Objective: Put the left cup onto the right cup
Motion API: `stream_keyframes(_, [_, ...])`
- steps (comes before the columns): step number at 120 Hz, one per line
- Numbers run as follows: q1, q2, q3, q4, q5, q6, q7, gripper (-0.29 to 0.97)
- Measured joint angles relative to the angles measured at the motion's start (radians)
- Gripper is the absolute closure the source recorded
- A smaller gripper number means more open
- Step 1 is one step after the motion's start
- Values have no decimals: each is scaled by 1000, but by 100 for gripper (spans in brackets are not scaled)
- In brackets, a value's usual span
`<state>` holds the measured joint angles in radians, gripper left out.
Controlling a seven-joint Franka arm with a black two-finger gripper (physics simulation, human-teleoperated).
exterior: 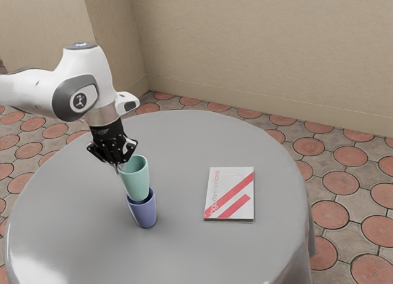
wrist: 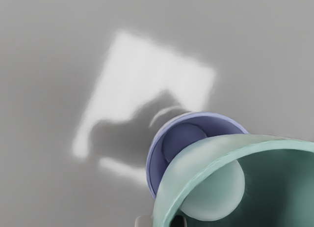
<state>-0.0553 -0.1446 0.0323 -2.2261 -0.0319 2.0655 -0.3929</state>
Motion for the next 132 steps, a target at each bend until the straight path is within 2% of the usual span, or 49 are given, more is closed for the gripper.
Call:
stream_keyframes(32, [0,20,0,-13,0,27,-21,78])
stream_keyframes(58, [-1,15,-2,-15,-4,37,-26,33])
stream_keyframes(83, [-4,4,-16,12,7,25,-28,12])
stream_keyframes(103, [-8,10,-14,107,12,2,-24,6])
stream_keyframes(112, [-11,49,-10,201,16,-35,4,4])
stream_keyframes(132, [-13,139,-8,417,83,-162,73,2])
